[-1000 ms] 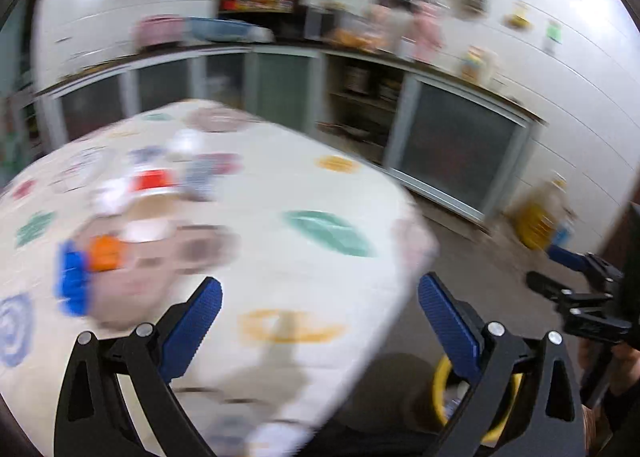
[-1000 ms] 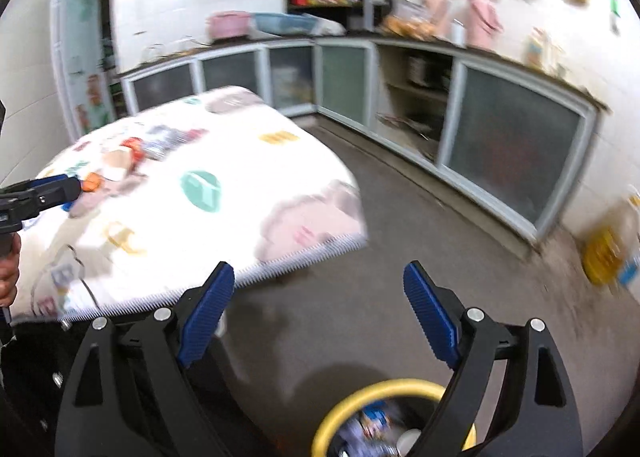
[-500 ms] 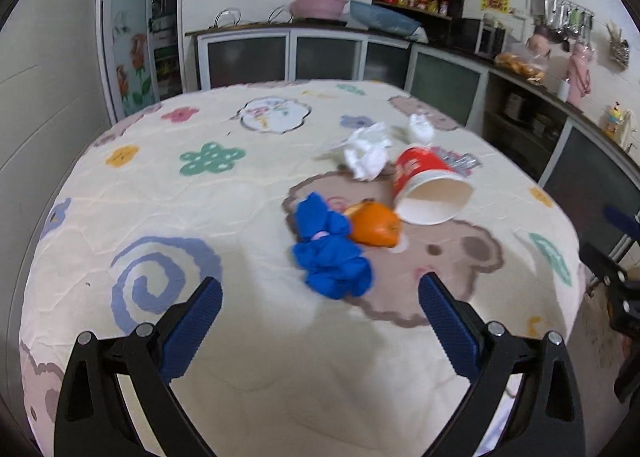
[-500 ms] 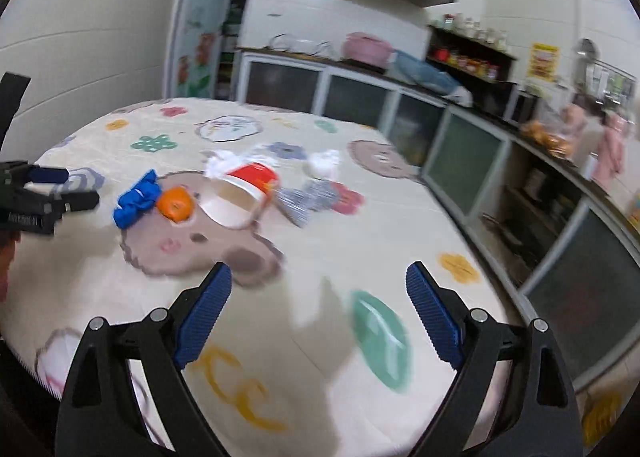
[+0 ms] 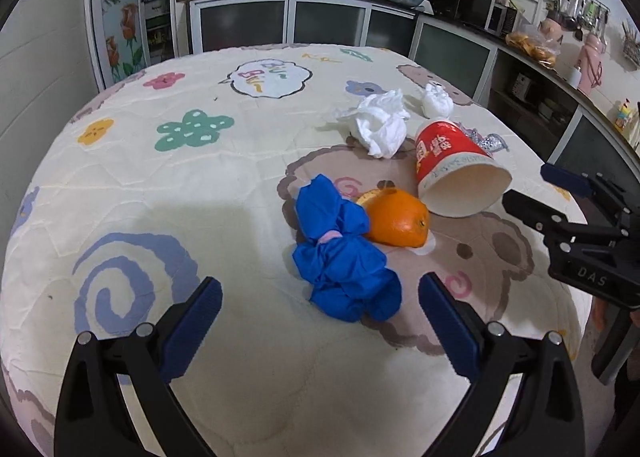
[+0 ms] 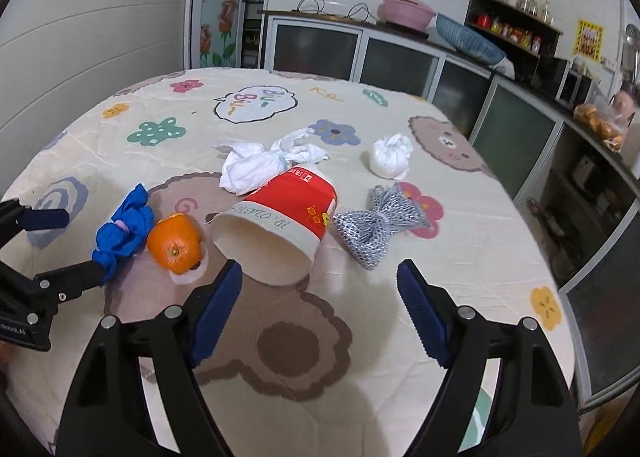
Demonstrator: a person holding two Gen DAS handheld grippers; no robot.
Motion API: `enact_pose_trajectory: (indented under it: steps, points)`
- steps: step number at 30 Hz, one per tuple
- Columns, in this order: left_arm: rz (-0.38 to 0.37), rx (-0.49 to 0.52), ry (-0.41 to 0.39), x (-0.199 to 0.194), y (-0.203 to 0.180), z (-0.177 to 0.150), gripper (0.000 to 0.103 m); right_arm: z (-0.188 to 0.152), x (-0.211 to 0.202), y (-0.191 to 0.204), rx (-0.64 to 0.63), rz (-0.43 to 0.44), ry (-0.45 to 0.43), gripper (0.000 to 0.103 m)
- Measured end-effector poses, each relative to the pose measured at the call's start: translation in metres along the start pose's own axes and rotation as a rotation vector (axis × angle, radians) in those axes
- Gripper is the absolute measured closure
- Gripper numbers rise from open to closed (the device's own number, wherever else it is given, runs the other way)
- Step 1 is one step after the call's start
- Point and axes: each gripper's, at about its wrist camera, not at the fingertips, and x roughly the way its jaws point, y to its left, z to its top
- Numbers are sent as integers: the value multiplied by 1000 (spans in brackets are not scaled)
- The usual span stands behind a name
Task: Collect trash
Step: 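Grasp the blue glove with the left tool while the right tool grasps the red-white paper cup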
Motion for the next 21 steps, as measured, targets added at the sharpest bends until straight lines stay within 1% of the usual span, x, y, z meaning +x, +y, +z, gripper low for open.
enact_pose_trajectory:
  steps: [4, 9, 15, 17, 21]
  points:
    - [5, -13, 11, 6, 3, 4, 8, 4, 10, -1, 18, 19, 20, 28]
    - [-6, -28, 50, 20, 5, 8, 8, 8, 21, -2, 37, 40, 41, 33]
    - [-26, -56, 68, 30, 5, 13, 8, 14, 33, -2, 64, 70, 61, 35]
    - [-36, -61, 70, 32, 4, 16, 8, 15, 36, -2, 67, 72, 67, 41]
    - [-41, -63, 75, 36, 3, 18, 8, 15, 41, -1, 72, 77, 85, 45]
